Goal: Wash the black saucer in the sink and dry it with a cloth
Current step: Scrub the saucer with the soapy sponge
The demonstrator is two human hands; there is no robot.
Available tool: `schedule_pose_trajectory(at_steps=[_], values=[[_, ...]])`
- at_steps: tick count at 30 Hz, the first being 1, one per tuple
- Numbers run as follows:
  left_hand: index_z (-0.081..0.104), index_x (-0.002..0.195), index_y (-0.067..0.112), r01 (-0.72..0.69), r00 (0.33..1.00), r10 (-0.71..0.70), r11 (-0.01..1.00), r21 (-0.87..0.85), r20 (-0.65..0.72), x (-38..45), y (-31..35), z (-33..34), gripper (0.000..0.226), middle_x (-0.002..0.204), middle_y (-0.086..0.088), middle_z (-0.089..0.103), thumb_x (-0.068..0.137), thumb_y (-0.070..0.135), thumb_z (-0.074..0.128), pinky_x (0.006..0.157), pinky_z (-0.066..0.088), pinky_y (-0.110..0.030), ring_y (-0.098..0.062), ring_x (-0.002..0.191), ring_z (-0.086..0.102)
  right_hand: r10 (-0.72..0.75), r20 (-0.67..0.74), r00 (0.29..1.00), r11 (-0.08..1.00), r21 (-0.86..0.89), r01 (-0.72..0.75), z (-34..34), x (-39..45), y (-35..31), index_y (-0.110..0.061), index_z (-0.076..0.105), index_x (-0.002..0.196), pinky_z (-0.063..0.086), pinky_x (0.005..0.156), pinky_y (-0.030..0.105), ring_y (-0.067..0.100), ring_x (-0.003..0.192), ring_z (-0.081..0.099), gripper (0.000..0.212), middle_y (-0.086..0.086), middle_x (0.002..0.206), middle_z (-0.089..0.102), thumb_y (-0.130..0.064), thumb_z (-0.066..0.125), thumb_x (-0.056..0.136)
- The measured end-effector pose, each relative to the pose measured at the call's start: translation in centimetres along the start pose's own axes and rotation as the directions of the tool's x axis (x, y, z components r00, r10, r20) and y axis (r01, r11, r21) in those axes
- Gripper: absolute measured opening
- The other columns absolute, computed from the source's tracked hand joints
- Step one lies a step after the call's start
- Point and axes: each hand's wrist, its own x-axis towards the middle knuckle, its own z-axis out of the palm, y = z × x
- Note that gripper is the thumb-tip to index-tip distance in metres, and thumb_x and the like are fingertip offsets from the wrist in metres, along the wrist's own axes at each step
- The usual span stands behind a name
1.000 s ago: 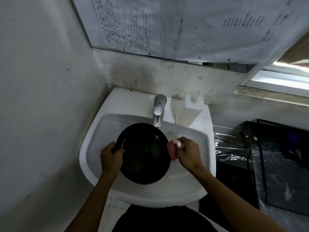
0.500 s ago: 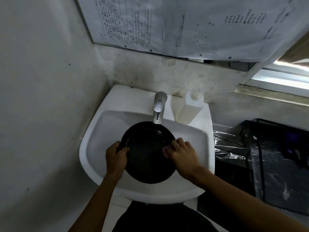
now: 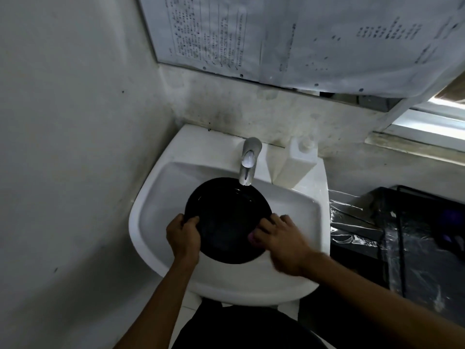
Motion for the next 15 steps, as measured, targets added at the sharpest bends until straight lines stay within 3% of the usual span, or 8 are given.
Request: schedule_pose_trajectory(at_steps=[4,6,9,12,13,15], values=[[0.043,0.053,0.009,0.050,0.995,-0.055,0.997,-0.060,-0.088,-1.8,0.5,1.7,0.031,0.059,-0.005,0.052,0.077,-0.005,0.057,0.055,0.038,-0.027,-0.019,0.055,0.047,-0.011,-0.096,0.995,0.992,0.124,0.023,0.6,1.2,-5.7,-0.018,0.053,0.108,0.044,0.067,0.036,0.027,0.088,0.053,0.040,0.005,0.101,0.055,-0.027,0.067,0.072],[0.048,0.055,0.007,0.096,0.988,-0.107,0.990,-0.102,-0.112,-1.8,0.5,1.3,0.026,0.062,-0.007,0.055,0.077,-0.006,0.057,0.056,0.042,-0.027,-0.020,0.058,0.050,-0.045,-0.192,0.980,0.995,0.082,0.062,0.0,1.7,-4.7,-0.022,0.058,0.102,0.039,0.067,0.034,0.026,0.083,0.052,0.027,0.003,0.094,0.055,-0.022,0.056,0.075],[0.053,0.062,0.006,0.133,0.986,-0.145,0.982,-0.133,-0.084,-1.9,0.4,0.3,0.020,0.066,-0.008,0.056,0.077,-0.006,0.059,0.062,0.045,-0.030,-0.021,0.063,0.051,-0.067,-0.303,0.951,0.997,-0.043,0.057,-0.8,0.8,-0.6,-0.029,0.056,0.087,0.031,0.070,0.037,0.024,0.082,0.045,0.017,-0.002,0.085,0.053,-0.019,0.056,0.072],[0.049,0.055,0.007,0.110,0.986,-0.125,0.985,-0.136,-0.108,-3.3,0.7,0.7,0.027,0.063,-0.007,0.055,0.077,-0.006,0.058,0.060,0.044,-0.028,-0.021,0.061,0.051,0.019,-0.296,0.955,1.000,-0.018,-0.025,-1.3,0.1,-0.9,-0.024,0.056,0.080,0.030,0.069,0.037,0.026,0.080,0.050,0.019,-0.002,0.081,0.055,-0.021,0.044,0.067],[0.050,0.056,0.006,0.106,0.983,-0.126,0.984,-0.144,-0.132,-3.9,0.8,1.0,0.025,0.063,-0.008,0.056,0.077,-0.005,0.058,0.059,0.046,-0.029,-0.022,0.062,0.052,0.032,-0.298,0.954,0.999,0.001,-0.033,-1.2,0.3,-2.5,-0.023,0.056,0.082,0.032,0.069,0.037,0.026,0.079,0.052,0.015,-0.001,0.081,0.057,-0.023,0.050,0.068],[0.056,0.061,0.004,0.118,0.975,-0.148,0.977,-0.178,-0.166,-4.6,0.9,1.5,0.017,0.069,-0.009,0.061,0.076,-0.004,0.059,0.064,0.051,-0.033,-0.026,0.068,0.058,0.005,-0.297,0.955,0.998,0.063,0.014,-0.7,1.2,-6.4,-0.022,0.055,0.088,0.037,0.067,0.034,0.024,0.077,0.054,0.032,-0.001,0.082,0.059,-0.022,0.071,0.061]])
